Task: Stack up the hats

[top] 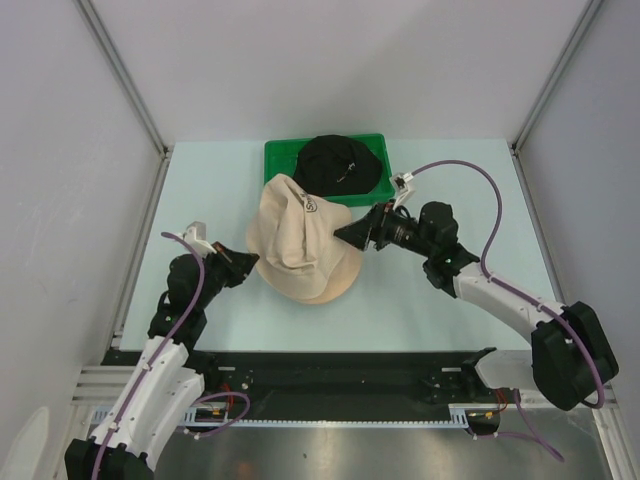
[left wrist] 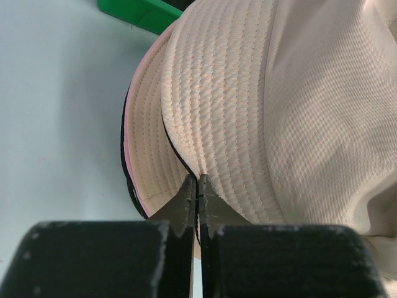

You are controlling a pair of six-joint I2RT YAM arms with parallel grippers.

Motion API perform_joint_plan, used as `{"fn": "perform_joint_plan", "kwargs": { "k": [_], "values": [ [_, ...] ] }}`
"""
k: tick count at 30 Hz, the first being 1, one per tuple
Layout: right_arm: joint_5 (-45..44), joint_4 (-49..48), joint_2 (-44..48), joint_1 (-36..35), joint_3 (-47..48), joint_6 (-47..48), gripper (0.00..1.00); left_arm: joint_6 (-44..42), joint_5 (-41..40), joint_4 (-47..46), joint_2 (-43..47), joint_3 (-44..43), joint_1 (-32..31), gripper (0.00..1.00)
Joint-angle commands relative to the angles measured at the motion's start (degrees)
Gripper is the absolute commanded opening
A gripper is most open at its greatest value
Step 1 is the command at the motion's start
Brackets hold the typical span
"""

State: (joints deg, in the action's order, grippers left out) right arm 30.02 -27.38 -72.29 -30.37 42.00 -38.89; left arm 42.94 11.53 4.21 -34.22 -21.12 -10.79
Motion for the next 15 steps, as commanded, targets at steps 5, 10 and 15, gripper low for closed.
{"fn": "perform_joint_plan", "kwargs": {
  "k": [5,10,15],
  "values": [
    [0.22,-4.44,-2.32,0.22,-0.77,-2.67,0.21,-2.07,0.34,-1.13,-0.59,-0.32,0.59,0.0],
    [-3.65,0.39,-3.29,0.57,-3.32,-4.43,0.0,-1.54,0.51,-2.53,-1.46,0.47,0.68,0.0],
    [-6.46,-0.57,-2.86,0.84,-10.6,-7.15,0.0,-0.75,-0.01,-3.77,-2.87,1.44,0.59,0.0]
  ]
}}
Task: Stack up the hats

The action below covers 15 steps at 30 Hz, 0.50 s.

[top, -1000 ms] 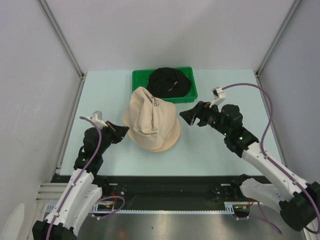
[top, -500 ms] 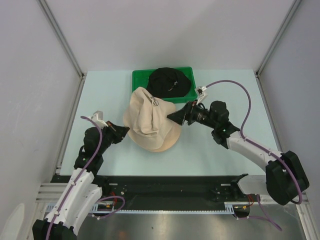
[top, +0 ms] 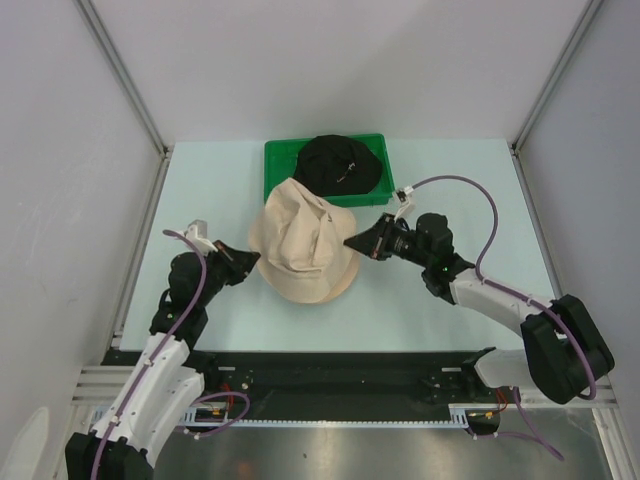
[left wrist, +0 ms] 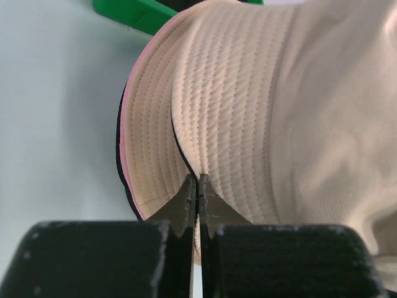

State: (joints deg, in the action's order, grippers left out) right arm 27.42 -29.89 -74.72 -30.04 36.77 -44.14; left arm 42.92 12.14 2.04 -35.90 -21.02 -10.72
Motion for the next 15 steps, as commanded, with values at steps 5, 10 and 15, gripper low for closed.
{"fn": "perform_joint_plan", "kwargs": {
  "k": [5,10,15],
  "values": [
    [-6.94,1.33,-3.23,0.51,-6.98,-1.48,0.0,0.85,-2.03,-1.87,-4.52,2.29,0.53,0.0],
    [-8.87,1.06,-9.99,0.51,-5.75,-1.3,0.0,3.4,-4.57,-4.41,-10.06,2.47,0.53,0.0],
    [-14.4,3.16,-13.87,-0.8,-5.48,-0.16,0.0,4.1,-9.67,-3.01,-15.6,0.54,0.53,0.0]
  ]
}}
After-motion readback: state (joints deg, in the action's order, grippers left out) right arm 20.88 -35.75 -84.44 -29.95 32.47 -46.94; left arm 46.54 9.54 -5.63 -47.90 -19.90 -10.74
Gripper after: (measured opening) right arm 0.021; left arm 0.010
